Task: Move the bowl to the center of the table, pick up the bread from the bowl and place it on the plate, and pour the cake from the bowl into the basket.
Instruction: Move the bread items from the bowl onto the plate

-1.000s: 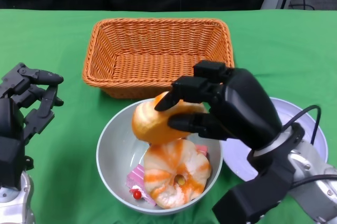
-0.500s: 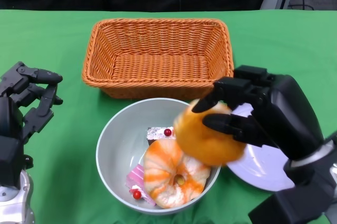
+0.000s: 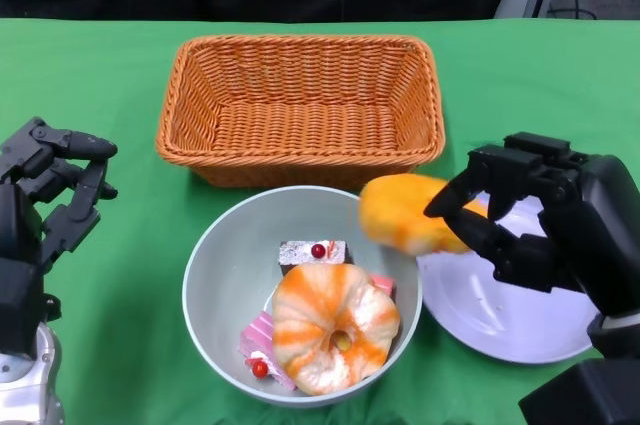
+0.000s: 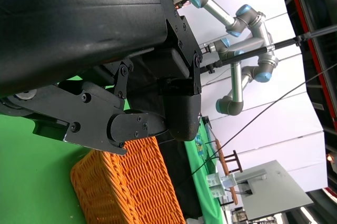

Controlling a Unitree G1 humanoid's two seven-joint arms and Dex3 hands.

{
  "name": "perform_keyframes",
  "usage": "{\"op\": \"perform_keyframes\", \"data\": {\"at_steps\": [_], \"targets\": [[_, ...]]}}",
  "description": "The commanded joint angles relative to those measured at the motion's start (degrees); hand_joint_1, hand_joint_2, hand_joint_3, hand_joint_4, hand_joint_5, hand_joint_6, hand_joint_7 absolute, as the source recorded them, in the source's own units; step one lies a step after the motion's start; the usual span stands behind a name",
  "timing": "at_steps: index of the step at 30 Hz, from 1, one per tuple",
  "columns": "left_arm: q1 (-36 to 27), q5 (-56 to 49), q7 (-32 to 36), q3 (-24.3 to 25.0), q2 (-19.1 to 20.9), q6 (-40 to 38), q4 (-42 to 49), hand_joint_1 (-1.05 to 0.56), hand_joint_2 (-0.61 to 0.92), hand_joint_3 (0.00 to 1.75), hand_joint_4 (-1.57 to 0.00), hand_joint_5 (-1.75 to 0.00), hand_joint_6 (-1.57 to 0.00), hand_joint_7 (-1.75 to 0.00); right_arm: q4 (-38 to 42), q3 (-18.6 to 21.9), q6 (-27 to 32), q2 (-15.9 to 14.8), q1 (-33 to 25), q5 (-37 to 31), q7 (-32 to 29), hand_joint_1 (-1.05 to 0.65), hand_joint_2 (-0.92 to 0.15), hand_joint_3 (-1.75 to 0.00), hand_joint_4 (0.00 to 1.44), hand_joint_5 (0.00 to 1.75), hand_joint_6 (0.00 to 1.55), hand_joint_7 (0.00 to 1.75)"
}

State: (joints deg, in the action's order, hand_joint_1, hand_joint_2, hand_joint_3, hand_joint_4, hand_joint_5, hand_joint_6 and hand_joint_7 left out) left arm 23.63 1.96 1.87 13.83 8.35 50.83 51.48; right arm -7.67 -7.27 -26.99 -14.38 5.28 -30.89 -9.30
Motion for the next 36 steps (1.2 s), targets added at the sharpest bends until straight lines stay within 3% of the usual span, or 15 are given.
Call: {"op": "perform_keyframes", "data": {"at_steps": [1,30,33,36], "targets": [[0.2,0.6,-0.4,0.3,1.2,0.8,0.5,-0.18,0.88,0.41,-0.76,-1.46,-0.8,-1.13,-0.1,1.4,-0.1,-0.9,-1.0,1.2,0.4,-0.07,-0.49,-0.9,0.74,1.61,0.79,1.05],[-0.4,0.5,-0.4,0.0,1.2,0.4,-0.5,-0.18,0.88,0.4,-0.76,-1.46,-0.8,-1.13,0.7,1.5,-0.3,-0.2,-2.4,3.6,1.7,-0.05,-0.49,-0.87,0.74,1.53,0.81,1.0],[-0.4,0.3,-0.1,-0.1,1.2,0.4,-0.6,-0.18,0.88,0.4,-0.77,-1.46,-0.8,-1.13,0.6,1.4,0.0,-0.4,-2.6,3.8,2.3,-0.06,-0.51,-0.84,0.73,1.49,0.82,0.97],[-0.5,0.1,0.1,-0.2,1.0,0.3,-0.8,-0.19,0.88,0.4,-0.78,-1.46,-0.8,-1.13,0.7,0.9,0.0,-0.9,-2.9,3.8,3.8,-0.09,-0.58,-0.61,0.77,1.29,0.87,0.8]]}}
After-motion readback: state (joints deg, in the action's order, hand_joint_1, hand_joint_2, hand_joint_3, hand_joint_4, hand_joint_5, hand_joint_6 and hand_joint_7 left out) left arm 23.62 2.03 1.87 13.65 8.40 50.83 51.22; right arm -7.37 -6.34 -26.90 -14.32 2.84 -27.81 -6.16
